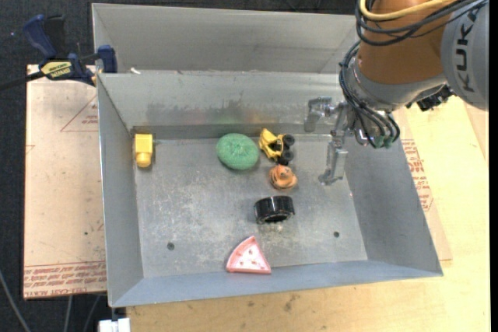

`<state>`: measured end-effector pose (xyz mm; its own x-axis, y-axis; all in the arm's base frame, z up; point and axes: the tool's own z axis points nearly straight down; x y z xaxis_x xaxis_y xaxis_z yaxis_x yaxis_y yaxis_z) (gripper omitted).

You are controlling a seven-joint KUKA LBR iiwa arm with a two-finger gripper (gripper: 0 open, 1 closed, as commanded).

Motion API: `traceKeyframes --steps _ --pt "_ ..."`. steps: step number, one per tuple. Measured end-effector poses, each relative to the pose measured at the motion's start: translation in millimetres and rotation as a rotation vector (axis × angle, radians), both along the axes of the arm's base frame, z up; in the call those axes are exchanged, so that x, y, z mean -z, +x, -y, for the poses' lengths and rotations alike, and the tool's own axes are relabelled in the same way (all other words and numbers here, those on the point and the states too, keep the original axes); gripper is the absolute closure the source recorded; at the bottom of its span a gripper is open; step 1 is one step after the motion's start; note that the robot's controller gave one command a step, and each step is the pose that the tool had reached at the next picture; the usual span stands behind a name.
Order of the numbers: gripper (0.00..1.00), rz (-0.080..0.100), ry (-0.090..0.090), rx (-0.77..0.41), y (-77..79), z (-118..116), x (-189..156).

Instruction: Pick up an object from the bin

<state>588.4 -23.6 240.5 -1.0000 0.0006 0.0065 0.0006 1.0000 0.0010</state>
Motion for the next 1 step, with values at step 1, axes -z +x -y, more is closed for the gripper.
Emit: traceKeyframes --steps 1 --pt "0.00 0.008 0.000 0.000 1.2 -0.1 -4.8"
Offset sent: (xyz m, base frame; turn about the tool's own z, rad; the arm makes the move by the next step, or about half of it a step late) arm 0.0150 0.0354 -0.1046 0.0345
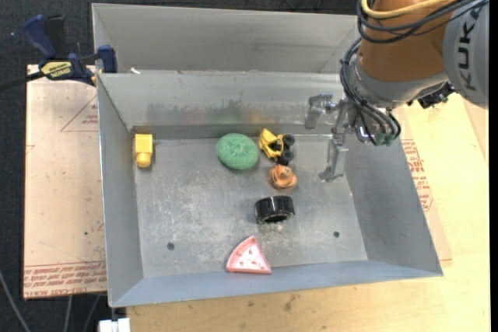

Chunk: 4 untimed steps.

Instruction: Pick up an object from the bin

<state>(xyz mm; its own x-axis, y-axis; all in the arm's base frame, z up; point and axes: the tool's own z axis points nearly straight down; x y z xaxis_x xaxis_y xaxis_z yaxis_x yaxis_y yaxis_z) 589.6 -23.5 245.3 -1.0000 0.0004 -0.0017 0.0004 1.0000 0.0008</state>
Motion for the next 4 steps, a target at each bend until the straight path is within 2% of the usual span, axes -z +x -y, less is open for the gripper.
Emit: traceKeyframes --steps 1,2,3,4 --pt "0.00 0.010 -0.001 0.014 7.6 -13 38" --pt "0.00 0.003 0.000 -0.067 -13.6 -14 102" --pt "0.00 0.003 -0.001 -0.251 -1.7 -38 150" --pt "1.00 0.000 0.000 -0.487 0.9 -36 172"
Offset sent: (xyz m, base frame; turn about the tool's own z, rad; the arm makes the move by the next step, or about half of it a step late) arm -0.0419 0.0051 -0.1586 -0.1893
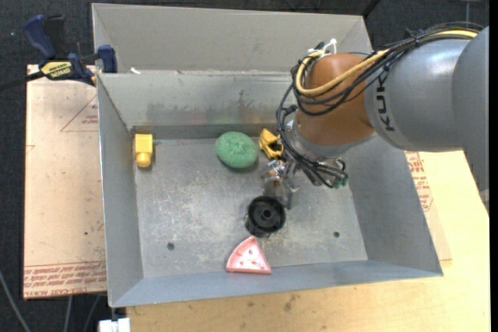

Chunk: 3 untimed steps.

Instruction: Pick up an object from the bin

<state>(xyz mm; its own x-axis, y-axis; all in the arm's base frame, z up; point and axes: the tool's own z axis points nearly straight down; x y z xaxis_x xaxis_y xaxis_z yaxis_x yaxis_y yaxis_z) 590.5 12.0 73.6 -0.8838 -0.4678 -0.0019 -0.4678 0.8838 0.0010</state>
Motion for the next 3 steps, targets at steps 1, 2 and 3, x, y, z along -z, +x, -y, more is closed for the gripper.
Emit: traceKeyframes --steps 1,2,3 --pt "0.00 0.000 0.000 0.000 0.0 0 0" --pt "0.00 0.000 0.000 0.000 0.0 0 0" --pt "0.00 0.004 -0.002 -0.076 -18.3 -12 1"
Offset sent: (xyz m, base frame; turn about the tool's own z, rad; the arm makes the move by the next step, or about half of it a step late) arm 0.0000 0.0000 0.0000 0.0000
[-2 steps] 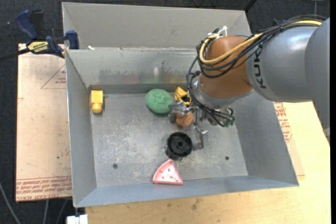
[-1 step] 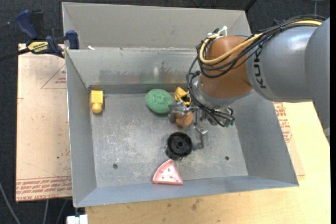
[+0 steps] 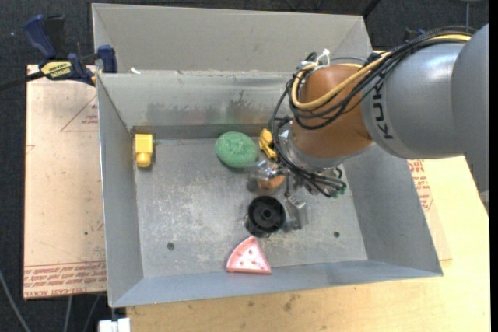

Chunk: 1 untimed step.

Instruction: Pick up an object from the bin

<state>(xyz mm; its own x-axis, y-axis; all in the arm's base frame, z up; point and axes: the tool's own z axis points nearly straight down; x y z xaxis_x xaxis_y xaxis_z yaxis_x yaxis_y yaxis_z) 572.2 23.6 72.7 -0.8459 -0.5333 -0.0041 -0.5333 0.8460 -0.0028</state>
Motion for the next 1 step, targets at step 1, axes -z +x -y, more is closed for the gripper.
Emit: traceKeyframes --steps 1 --pt "0.00 -0.003 0.001 -0.055 -10.3 -7.7 0.5"
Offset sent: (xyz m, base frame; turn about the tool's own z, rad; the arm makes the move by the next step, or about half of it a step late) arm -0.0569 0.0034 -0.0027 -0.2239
